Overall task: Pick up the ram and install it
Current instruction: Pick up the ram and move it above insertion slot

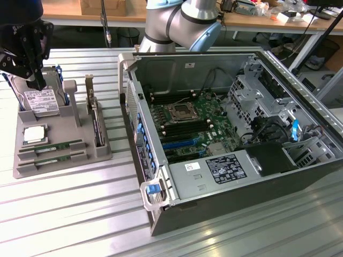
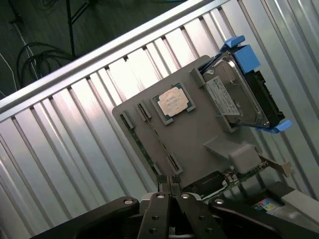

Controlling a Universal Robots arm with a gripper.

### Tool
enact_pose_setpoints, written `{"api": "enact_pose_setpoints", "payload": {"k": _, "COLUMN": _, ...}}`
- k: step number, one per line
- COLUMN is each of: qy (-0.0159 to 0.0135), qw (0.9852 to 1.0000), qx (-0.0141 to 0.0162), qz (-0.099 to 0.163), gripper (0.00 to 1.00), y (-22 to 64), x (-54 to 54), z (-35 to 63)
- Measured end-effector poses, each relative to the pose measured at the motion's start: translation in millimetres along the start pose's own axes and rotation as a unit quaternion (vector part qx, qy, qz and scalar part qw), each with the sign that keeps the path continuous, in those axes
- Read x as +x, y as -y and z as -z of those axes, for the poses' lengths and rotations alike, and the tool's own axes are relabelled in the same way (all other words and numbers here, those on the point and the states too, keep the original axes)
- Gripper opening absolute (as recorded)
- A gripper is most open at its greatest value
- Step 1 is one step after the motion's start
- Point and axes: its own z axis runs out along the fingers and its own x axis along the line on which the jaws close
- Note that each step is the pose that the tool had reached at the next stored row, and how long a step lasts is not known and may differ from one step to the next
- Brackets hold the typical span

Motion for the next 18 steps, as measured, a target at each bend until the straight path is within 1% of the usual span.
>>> {"api": "enact_pose_setpoints", "payload": {"k": 11, "qy": -0.0009, "qw": 0.9996, "qx": -0.0006, "qz": 0.03, "gripper": 0.1, "y": 0.0, "x": 0.0, "z": -0.1}}
{"api": "enact_pose_setpoints", "payload": {"k": 18, "qy": -0.0015, "qw": 0.9987, "qx": -0.001, "qz": 0.051, "gripper": 0.1, "y": 0.0, "x": 0.0, "z": -0.1}}
